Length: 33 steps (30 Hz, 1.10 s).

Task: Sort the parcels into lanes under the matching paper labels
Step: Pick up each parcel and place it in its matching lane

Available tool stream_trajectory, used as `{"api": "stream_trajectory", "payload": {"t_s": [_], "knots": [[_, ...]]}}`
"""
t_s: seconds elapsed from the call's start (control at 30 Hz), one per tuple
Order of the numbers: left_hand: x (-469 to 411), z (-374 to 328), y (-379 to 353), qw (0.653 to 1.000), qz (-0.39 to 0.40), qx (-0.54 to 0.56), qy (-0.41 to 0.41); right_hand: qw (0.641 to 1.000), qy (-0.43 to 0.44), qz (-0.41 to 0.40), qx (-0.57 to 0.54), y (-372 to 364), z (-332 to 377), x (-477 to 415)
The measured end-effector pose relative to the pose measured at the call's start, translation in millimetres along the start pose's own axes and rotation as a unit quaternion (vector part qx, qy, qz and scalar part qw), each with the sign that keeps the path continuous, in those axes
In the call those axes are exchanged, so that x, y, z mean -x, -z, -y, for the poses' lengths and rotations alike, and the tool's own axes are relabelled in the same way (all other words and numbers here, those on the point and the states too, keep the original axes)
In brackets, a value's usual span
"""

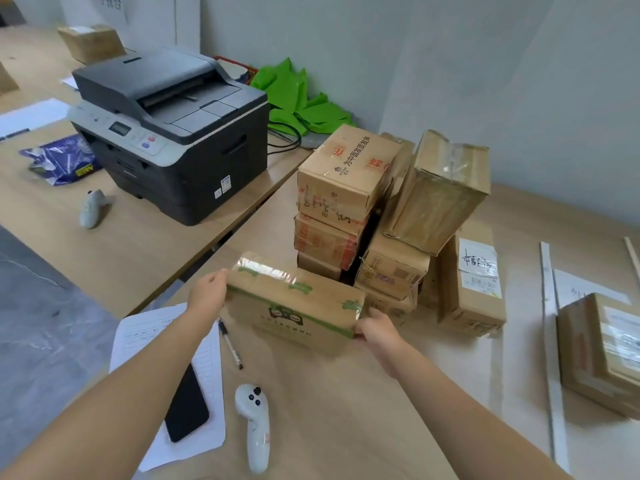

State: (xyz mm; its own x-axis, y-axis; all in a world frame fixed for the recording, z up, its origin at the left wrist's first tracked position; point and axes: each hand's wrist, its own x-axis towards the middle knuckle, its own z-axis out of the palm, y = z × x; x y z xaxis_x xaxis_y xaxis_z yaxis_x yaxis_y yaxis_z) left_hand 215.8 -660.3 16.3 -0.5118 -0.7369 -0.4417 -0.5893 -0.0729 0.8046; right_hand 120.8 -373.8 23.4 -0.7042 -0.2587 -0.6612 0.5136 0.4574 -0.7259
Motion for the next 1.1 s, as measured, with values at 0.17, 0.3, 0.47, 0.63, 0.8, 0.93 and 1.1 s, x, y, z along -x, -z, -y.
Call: {"api": "stream_trajectory", "payload": {"t_s": [0.17, 0.3, 0.47, 0.63, 0.8, 0.93, 1.1], "knots": [[58.4, -3.0, -13.6, 0.998, 0.016, 0.000, 0.068, 0.999, -0.027, -0.004, 0.022, 52.0, -14.7, 40.2], [117.1, -9.5, -53.1, 0.996, 0.055, -0.001, 0.074, 0.998, -0.024, -0.038, 0.034, 115.0, -36.3, 75.7], [182.7, -14.1, -110.1, 0.994, 0.088, 0.026, 0.064, 0.998, 0.018, -0.054, -0.001, 194.5, -72.0, 118.8], [234.8, -21.8, -150.6, 0.987, 0.144, 0.064, 0.039, 0.994, 0.031, -0.091, -0.059, 247.8, -104.6, 149.4], [270.2, -22.2, -167.9, 0.986, 0.163, 0.018, 0.001, 0.986, 0.050, -0.133, -0.086, 279.3, -132.1, 160.6], [293.1, -23.5, -167.7, 0.985, 0.173, 0.016, -0.019, 0.990, 0.053, -0.107, -0.068, 292.5, -143.7, 168.4], [321.1, -40.9, -171.7, 0.981, 0.168, 0.062, -0.079, 0.990, 0.057, -0.114, -0.058, 306.3, -144.3, 171.0]]}}
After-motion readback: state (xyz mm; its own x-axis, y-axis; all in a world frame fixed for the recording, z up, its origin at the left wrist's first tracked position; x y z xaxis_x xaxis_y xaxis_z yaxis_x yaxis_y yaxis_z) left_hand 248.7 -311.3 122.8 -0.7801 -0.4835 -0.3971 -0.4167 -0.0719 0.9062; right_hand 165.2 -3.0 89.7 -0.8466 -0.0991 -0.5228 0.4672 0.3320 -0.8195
